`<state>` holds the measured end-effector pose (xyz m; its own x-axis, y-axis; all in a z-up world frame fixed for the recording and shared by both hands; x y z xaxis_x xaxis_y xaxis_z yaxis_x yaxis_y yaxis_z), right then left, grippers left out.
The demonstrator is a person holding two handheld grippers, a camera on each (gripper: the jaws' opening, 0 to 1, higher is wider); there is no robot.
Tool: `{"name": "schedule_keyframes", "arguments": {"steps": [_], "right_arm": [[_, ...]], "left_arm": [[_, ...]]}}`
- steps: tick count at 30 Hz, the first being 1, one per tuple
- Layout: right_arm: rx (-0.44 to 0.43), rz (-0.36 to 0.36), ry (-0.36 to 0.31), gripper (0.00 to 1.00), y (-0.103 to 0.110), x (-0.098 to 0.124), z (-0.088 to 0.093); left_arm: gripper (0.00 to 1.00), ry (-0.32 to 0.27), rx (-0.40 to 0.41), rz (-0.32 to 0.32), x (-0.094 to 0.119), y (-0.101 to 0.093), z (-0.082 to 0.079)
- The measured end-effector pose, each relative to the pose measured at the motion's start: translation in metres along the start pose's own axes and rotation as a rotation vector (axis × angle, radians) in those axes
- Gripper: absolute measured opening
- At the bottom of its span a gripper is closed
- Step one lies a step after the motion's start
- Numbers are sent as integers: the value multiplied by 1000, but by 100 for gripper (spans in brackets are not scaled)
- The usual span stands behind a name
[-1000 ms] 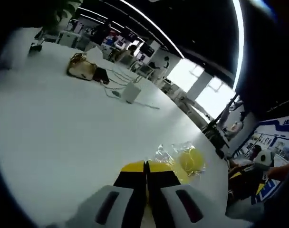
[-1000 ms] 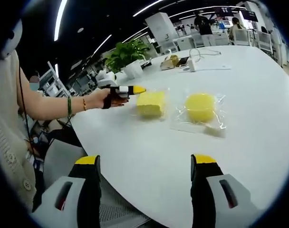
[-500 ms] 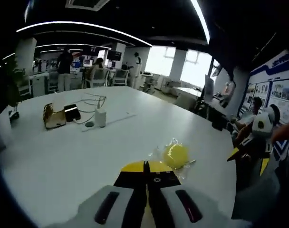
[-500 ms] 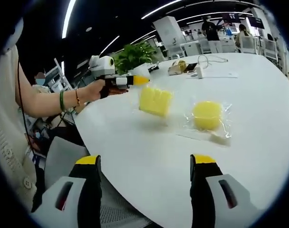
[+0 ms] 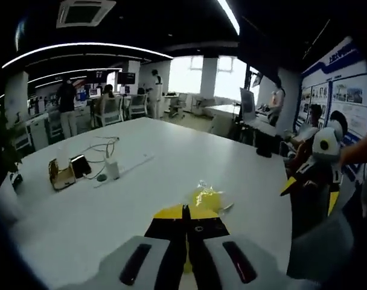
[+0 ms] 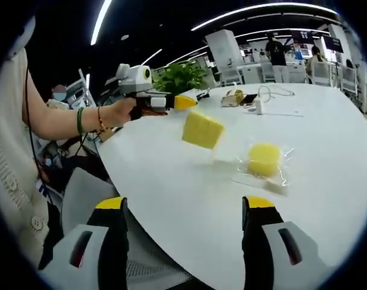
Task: Compare the silicone blocks by pressing each to a similar depth, holding the contact briefly, and releasing to observe deformation and rebound differences across the visible hardness samples.
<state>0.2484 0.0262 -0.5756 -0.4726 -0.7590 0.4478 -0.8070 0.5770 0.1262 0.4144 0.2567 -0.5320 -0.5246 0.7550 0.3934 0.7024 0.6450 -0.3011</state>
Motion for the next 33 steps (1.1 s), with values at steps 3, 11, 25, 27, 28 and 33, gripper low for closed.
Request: {"name": "schedule_keyframes", "arguments": {"steps": [3, 11, 25, 27, 28, 33], "right_arm": [[43, -6, -11, 72, 1, 4, -7], [124, -29, -43, 72, 2, 14, -22], [285, -101, -50, 73, -9, 27, -62], [314, -114, -45, 73, -11, 27, -68], [327, -125, -43, 73, -13, 27, -71], [385, -157, -28, 73, -21, 24, -90]], "left_arm": [[0, -7, -29, 15, 11, -13, -11], [0, -42, -135, 48, 43, -49, -41], [0, 7, -237, 175, 73, -93, -56], [0, 14, -246, 177, 73, -94, -57], [0, 17, -242, 182, 73, -96, -59], [0, 22, -251, 208, 72, -101, -64]]}}
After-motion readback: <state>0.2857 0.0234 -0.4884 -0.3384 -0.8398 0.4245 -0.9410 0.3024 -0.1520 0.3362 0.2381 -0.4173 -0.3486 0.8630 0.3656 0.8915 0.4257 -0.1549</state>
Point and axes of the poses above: the point that each gripper's makers call its tool centre point, and the gripper's own axes: x roughly backward along the fingers, y roughly to its left, z roughly out of its underside, the point moved 8 cm from there along x, roughly backward along the fingers, and after that the axes turned 14 degrees about x, right-handed, at the moved point
